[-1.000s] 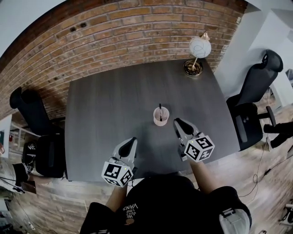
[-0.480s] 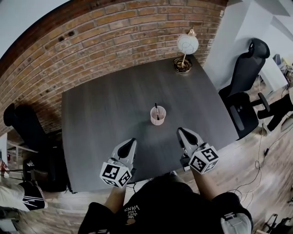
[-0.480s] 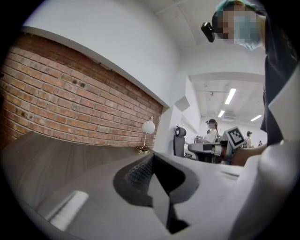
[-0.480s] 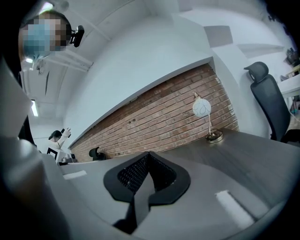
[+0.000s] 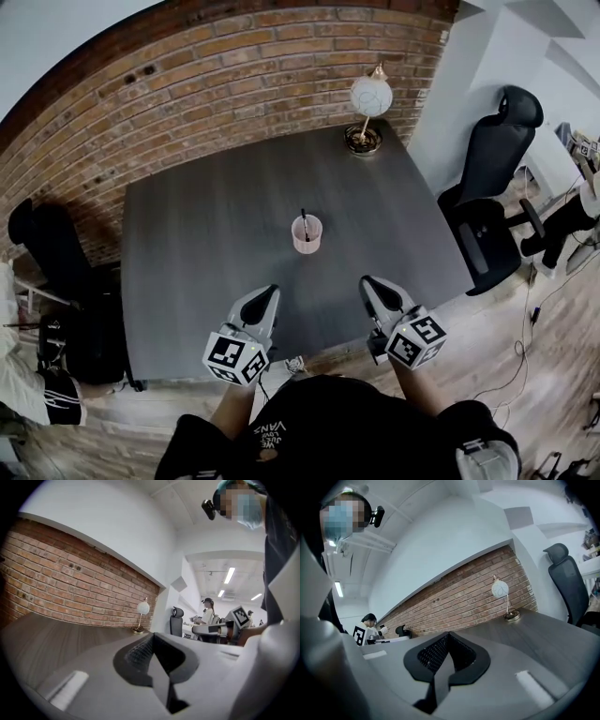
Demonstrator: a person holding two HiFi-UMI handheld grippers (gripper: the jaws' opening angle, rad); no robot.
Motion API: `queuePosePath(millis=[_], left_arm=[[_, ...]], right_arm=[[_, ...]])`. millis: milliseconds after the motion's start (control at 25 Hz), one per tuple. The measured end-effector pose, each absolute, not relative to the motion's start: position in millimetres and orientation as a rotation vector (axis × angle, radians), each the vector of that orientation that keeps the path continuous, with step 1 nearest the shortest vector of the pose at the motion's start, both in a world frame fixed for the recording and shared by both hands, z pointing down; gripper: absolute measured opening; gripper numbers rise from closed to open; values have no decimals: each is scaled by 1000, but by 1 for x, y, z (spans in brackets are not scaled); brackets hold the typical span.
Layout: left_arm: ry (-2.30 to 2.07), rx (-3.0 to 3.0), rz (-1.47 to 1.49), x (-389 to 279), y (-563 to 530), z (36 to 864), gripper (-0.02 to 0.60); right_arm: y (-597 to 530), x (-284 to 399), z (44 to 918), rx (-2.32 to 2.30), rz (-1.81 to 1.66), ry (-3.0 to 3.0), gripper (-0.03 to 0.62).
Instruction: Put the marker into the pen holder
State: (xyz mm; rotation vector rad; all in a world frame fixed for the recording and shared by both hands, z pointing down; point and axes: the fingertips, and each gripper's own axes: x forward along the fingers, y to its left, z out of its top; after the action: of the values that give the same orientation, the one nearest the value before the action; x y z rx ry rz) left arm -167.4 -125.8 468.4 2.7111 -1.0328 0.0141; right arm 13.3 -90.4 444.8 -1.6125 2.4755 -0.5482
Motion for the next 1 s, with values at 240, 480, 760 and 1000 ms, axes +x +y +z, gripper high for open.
queuePosePath(millis=[240, 480, 760, 1000], left_arm=[[-1068, 2687, 31, -157, -86, 474, 52], [-1120, 2663, 50, -146, -57, 470, 52], [-1178, 2651, 31, -145, -37, 475, 52], [-1207, 2637, 19, -143, -31, 472, 52]], right_arm=[[-61, 26, 451, -1581, -559, 2511, 2], [-40, 40, 448, -1537, -577, 2550, 2], [-28, 44, 451, -1508, -550, 2559, 2], [-27, 48, 446, -1491, -539, 2568, 2]])
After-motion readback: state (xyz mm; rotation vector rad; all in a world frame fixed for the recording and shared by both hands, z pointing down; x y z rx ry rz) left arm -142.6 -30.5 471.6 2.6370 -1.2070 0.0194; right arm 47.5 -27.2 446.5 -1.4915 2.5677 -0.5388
